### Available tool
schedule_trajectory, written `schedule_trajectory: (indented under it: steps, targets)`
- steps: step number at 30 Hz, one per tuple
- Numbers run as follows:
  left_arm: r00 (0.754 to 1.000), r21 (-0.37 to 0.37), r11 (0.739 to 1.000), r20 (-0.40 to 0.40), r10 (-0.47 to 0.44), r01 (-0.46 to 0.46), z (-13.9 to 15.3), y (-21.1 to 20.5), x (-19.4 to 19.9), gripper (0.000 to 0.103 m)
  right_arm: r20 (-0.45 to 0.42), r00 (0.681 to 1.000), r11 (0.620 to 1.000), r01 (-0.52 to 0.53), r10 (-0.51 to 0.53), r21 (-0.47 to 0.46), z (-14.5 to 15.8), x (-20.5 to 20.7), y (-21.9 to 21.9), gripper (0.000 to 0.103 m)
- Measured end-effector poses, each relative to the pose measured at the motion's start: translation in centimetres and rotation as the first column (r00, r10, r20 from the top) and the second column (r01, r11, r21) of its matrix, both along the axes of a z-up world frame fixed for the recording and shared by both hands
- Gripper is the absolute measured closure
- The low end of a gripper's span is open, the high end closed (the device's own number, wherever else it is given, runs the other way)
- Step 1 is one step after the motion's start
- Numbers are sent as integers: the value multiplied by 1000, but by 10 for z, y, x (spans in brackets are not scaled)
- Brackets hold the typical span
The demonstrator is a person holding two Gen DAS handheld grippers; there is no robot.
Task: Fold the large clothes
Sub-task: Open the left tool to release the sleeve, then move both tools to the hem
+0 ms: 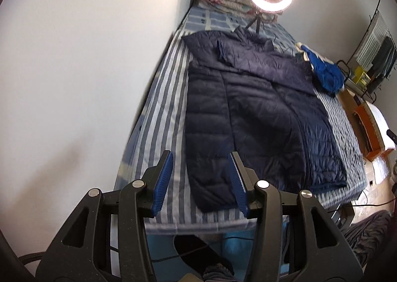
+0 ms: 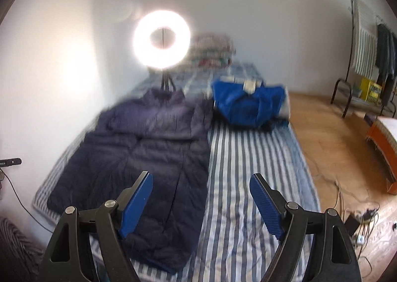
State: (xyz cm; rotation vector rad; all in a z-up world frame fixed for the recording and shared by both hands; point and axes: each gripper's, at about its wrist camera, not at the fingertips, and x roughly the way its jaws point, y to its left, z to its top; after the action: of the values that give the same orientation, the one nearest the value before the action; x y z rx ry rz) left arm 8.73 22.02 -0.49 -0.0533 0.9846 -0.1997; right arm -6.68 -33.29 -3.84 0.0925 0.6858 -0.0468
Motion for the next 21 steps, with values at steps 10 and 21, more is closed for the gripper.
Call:
schedule_trajectory:
  steps: [10,21]
  targets:
    - [983,-164,985,-184,26,-57,-74,20,-1,55,-141,989,994,-16,31,109,-64,17,-2,20]
    - [942,-250,963,-335,11,-100,-152,7,27,52,-324,940,975,-37,110,221,-152,36,18,19]
